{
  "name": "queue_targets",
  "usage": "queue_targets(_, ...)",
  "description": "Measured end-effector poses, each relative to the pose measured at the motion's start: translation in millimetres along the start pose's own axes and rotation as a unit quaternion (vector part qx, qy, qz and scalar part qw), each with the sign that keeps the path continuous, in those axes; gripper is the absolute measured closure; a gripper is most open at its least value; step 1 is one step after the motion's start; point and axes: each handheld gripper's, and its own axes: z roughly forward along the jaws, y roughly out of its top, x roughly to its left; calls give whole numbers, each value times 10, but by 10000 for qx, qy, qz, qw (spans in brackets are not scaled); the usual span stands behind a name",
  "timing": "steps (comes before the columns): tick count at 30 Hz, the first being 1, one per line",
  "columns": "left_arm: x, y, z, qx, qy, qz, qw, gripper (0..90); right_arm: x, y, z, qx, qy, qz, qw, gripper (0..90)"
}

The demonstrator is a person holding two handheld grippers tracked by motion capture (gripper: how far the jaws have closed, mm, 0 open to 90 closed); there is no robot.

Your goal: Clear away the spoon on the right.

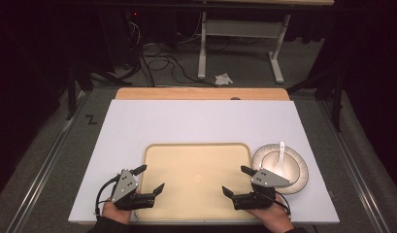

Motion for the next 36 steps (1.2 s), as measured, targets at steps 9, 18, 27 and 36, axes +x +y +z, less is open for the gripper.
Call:
queue_targets(9,22,-11,-33,-130,174,-53,9998,159,-68,151,-153,-143,-150,87,9997,74)
queue_targets(18,27,-31,-24,-127,277,-53,9995,159,-340,287,-409,-297,-555,169,9979,249)
queue_targets(27,38,-9,-46,-128,243,-69,9996,159,-728,263,-619,-447,-1127,296,9922,416)
queue_targets(36,30,-9,-26,-98,201,-52,9997,159,-1060,265,-667,-238,-1314,530,9896,613)
